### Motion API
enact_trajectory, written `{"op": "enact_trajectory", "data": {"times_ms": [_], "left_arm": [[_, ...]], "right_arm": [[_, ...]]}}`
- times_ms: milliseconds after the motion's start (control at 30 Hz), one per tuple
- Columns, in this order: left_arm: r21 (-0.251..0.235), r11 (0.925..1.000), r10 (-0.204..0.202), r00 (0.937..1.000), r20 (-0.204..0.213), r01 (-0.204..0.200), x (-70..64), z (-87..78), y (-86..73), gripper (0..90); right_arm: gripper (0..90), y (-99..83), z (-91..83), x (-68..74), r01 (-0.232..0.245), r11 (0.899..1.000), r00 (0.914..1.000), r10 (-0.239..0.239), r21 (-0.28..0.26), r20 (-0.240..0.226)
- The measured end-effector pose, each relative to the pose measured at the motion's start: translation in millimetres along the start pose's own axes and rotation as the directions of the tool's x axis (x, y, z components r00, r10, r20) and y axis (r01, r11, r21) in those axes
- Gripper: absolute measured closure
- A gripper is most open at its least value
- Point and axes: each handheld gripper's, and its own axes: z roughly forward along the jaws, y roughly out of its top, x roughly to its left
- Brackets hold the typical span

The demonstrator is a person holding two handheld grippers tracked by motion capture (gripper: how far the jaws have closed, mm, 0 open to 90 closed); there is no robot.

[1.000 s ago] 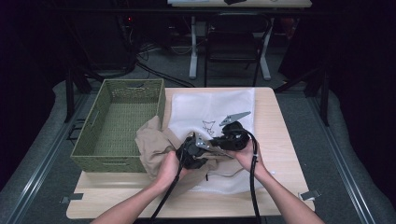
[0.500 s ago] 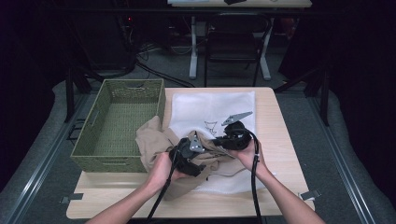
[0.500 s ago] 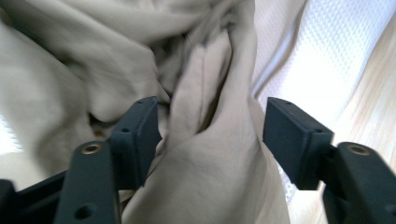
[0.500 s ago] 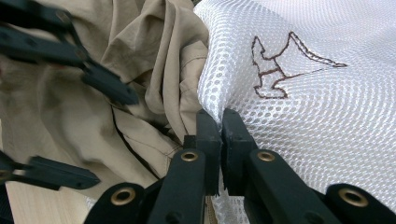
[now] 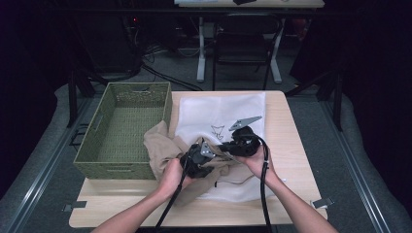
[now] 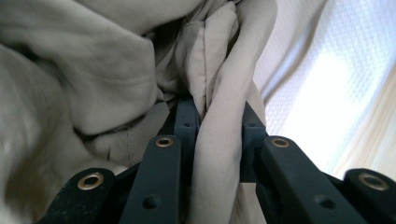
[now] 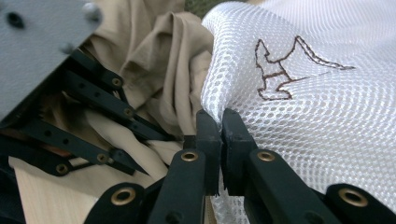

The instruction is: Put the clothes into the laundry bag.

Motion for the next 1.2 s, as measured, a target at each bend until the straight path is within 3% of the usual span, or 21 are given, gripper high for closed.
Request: {"op": "enact_trajectory", "data": {"times_ms": [133, 200, 233, 267, 367, 433, 533, 633, 700, 733, 800, 867, 967, 1100, 1200], "left_arm": [[-0.002, 0.9998, -0.018, 0.9998, -0.008, 0.018, -1.2, 18.9, 0.2, 73.8], [0.005, 0.9999, -0.009, 0.9997, -0.021, 0.009, -1.8, 19.2, 2.0, 70.8], [0.003, 0.9999, -0.012, 0.9999, -0.006, 0.013, -1.8, 16.1, 2.6, 68.1], [0.001, 0.9999, 0.011, 0.9999, -0.012, -0.011, -3.0, 8.9, 3.9, 64.2], [-0.013, 0.9995, 0.027, 0.9992, -0.028, -0.027, -7.3, -9.0, 6.0, 47.7], [-0.033, 0.9983, 0.045, 0.9971, -0.061, -0.048, -11.3, -21.0, 6.8, 41.0], [0.014, 0.9978, 0.065, 0.9965, -0.052, -0.065, -14.0, -28.1, 6.2, 29.4], [0.079, 0.9959, 0.048, 0.9983, -0.032, -0.045, -11.1, -12.9, 0.1, 31.2], [0.138, 0.9889, 0.062, 0.9974, -0.037, -0.056, -8.5, -0.7, -3.3, 36.0], [0.145, 0.9884, 0.053, 0.9977, -0.041, -0.047, -7.7, 4.3, -5.1, 38.7], [0.150, 0.9867, 0.068, 0.9974, -0.026, -0.063, -6.9, 12.9, -8.2, 52.8], [0.142, 0.9883, 0.056, 0.9984, 0.003, -0.056, -7.3, 19.3, -10.5, 64.7], [0.119, 0.9901, 0.076, 0.9971, -0.009, -0.074, -10.3, 19.9, -9.1, 73.9], [0.052, 0.9985, 0.014, 0.9998, 0.017, -0.015, -8.1, 17.7, -2.6, 74.9], [0.021, 0.9995, -0.025, 0.9994, 0.025, 0.024, -5.5, 24.0, -1.1, 74.3]], "right_arm": [[88.1, -0.7, 2.8, 1.1, 0.000, 1.000, 1.0000, 0.000, 0.012, -0.006], [88.0, -4.1, 8.0, -0.4, 0.007, 0.999, 1.0000, -0.007, 0.034, 0.001], [88.0, -4.5, 8.5, -1.1, 0.003, 0.999, 1.0000, -0.003, 0.034, 0.001], [88.0, -4.6, 8.0, -2.2, 0.000, 1.000, 1.0000, 0.000, 0.030, 0.003], [88.0, -4.1, 5.5, -3.7, -0.003, 1.000, 1.0000, 0.003, 0.024, 0.008], [87.9, -4.3, 5.2, -4.6, -0.004, 1.000, 1.0000, 0.004, 0.021, 0.009], [87.8, -4.1, 5.2, -5.3, -0.008, 1.000, 0.9999, 0.008, 0.024, 0.008], [87.8, -4.0, 5.7, -5.4, -0.008, 1.000, 0.9999, 0.007, 0.027, 0.007], [87.8, -4.3, 6.0, -5.6, -0.009, 1.000, 0.9999, 0.009, 0.027, 0.005], [87.8, -4.3, 6.2, -5.5, -0.007, 1.000, 1.0000, 0.007, 0.031, 0.004], [87.8, -4.6, 6.7, -5.5, -0.007, 0.999, 1.0000, 0.007, 0.032, 0.001], [87.8, -4.5, 7.3, -5.0, -0.005, 0.999, 1.0000, 0.005, 0.031, -0.004], [88.0, -3.4, 6.0, -2.7, -0.002, 1.000, 1.0000, 0.002, 0.026, -0.003], [88.0, -0.5, 1.7, 0.7, 0.001, 1.000, 0.9999, -0.001, 0.007, -0.015], [88.0, 0.8, -0.6, 2.8, -0.001, 1.000, 0.9996, 0.001, -0.007, -0.030]]}}
